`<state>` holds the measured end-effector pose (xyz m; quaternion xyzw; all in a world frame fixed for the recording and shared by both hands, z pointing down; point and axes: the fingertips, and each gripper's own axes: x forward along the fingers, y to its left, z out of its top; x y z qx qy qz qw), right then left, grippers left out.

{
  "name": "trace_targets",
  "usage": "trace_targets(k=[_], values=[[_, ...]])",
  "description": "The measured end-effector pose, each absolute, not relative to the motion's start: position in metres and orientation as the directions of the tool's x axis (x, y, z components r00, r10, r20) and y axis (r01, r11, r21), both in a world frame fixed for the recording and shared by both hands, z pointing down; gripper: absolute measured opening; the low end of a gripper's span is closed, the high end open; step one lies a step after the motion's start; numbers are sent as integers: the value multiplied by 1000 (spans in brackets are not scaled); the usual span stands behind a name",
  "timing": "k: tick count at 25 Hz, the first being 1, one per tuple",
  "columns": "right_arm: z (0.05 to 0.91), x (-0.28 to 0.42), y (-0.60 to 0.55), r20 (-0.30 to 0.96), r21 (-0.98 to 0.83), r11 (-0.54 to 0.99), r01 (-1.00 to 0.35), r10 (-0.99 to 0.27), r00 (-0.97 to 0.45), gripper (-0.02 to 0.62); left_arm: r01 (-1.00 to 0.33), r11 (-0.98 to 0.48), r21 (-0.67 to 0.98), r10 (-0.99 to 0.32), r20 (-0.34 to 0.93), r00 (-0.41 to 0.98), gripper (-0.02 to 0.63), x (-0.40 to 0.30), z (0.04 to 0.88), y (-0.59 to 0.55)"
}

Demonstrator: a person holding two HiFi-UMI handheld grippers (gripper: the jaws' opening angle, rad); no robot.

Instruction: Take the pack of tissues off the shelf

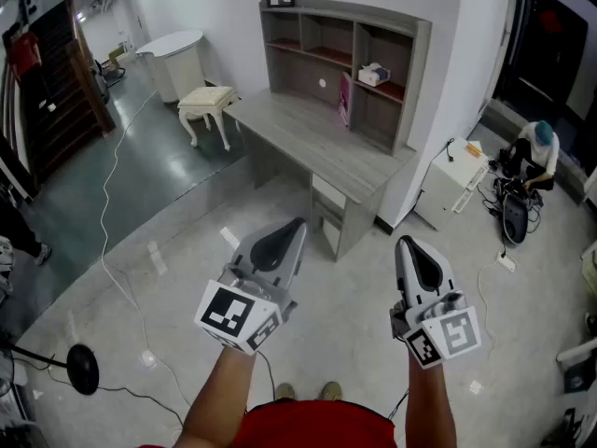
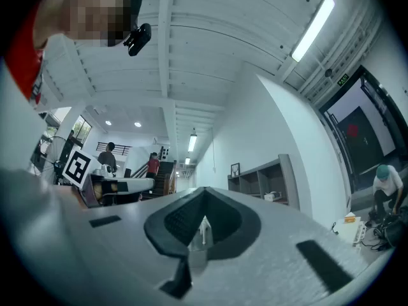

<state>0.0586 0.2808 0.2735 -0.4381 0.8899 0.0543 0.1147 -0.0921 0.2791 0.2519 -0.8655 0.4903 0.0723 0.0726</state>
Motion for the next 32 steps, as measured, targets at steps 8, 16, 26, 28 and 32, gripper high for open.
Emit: trace_targets(k=[8,16,26,28,32], values=[[273,86,265,-266,-13,623,-782,-756,-598,5,-865,-500,-51,-846,-184,500,8,-63,256,263],[277,105,244,-267,-15,651,-759,-734,-624,5,-881,-471,-41,-863,-189,469,9,-40,261,240],[288,103,178,-262,-20,643,-765,-742,-617,5,-878,-478,-28,-859,-193,474,10,-42,272,167],[288,98,156,-255,-12,634,-773,-750,-611,5,-872,-489,-19,-852,-206,482,11,-46,271,143],[286,84,101,-244,2,613,-790,-766,-595,5,-856,-517,-24,-831,-227,509,11,-56,268,86]])
